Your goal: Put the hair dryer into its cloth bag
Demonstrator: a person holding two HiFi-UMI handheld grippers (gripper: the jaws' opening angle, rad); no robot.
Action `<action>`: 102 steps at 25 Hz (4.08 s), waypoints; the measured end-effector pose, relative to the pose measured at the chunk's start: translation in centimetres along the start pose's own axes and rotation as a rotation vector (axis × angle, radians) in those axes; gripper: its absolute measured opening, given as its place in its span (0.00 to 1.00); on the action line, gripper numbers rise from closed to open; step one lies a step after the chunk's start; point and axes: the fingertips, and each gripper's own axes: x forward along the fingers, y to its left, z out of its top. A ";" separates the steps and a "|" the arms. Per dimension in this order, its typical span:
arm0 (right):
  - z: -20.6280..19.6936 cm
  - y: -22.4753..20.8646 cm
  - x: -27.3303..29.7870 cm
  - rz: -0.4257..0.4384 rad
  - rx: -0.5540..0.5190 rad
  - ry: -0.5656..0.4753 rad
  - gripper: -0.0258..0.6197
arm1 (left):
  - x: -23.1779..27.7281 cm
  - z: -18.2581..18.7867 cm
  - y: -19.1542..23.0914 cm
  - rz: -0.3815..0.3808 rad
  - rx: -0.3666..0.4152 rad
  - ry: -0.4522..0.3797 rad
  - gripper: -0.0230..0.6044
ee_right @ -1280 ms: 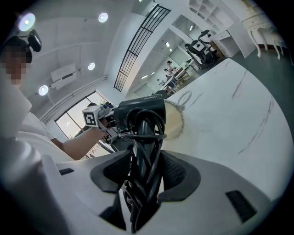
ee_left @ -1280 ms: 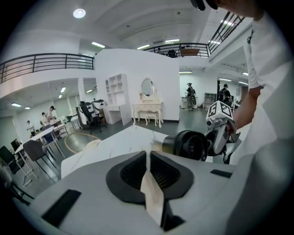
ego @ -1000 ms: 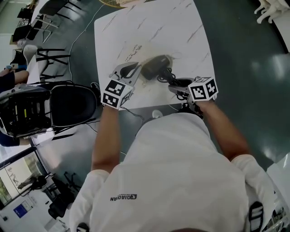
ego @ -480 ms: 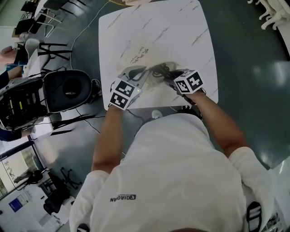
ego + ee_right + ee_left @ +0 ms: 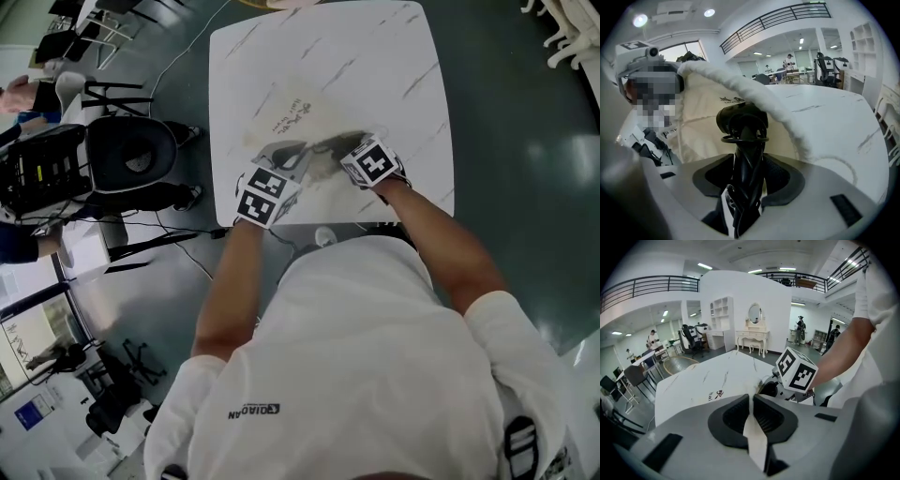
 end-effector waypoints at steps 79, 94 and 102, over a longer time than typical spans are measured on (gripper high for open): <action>-0.6 1.0 -5.1 -0.078 -0.145 -0.106 0.27 | 2.3 -2.1 -1.4 -0.087 -0.117 -0.035 0.12; -0.4 0.6 -19.4 -0.137 0.344 -0.474 0.07 | 8.8 -11.0 -3.4 -0.140 -0.011 0.192 0.15; -1.1 2.4 -22.0 -0.227 0.355 -0.492 0.07 | 10.9 -13.4 -4.0 -0.166 0.046 0.247 0.28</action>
